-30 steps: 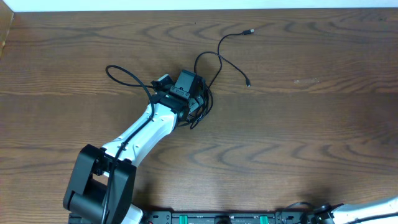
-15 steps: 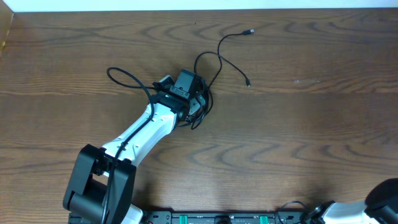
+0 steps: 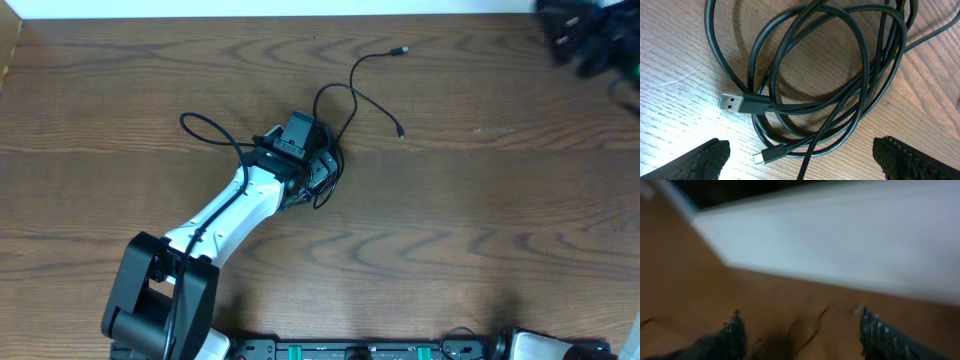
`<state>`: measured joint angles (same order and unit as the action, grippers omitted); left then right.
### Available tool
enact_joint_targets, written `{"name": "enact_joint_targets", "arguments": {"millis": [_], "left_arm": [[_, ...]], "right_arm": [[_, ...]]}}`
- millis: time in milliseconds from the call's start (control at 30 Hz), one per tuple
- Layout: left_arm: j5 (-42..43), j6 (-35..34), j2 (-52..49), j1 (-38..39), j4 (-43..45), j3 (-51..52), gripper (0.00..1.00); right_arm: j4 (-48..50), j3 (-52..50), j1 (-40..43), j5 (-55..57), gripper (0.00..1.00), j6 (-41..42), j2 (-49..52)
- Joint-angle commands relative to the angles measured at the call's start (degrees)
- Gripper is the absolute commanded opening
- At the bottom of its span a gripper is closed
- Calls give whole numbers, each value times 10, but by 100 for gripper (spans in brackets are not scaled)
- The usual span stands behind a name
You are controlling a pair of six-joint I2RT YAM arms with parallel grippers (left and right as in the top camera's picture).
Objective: Untangle cables
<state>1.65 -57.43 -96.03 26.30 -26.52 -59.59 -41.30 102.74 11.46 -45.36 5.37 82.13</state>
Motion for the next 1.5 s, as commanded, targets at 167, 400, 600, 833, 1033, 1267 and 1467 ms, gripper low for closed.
{"name": "enact_joint_targets", "arguments": {"millis": [167, 400, 600, 833, 1033, 1267, 1467], "left_arm": [[5, -7, -3, -3, 0, -2, 98], [5, -7, -3, -3, 0, -2, 98], [5, -7, -3, -3, 0, -2, 98], [5, -7, -3, -3, 0, -2, 98], [5, -7, -3, -3, 0, -2, 98], [5, -7, -3, -3, 0, -2, 98], [5, -7, -3, -3, 0, -2, 98]], "right_arm": [[-160, -17, -175, 88, 68, 2, 25], [-213, -21, -293, 304, 70, 97, 25], [-232, -24, -331, 318, 70, 97, 25], [-238, -71, -337, 323, 78, 131, 25], [-225, -150, -337, 360, 83, 195, 25], [-183, -230, -336, 364, 99, 204, 25], [-140, -290, -336, 362, 99, 233, 26]]}}
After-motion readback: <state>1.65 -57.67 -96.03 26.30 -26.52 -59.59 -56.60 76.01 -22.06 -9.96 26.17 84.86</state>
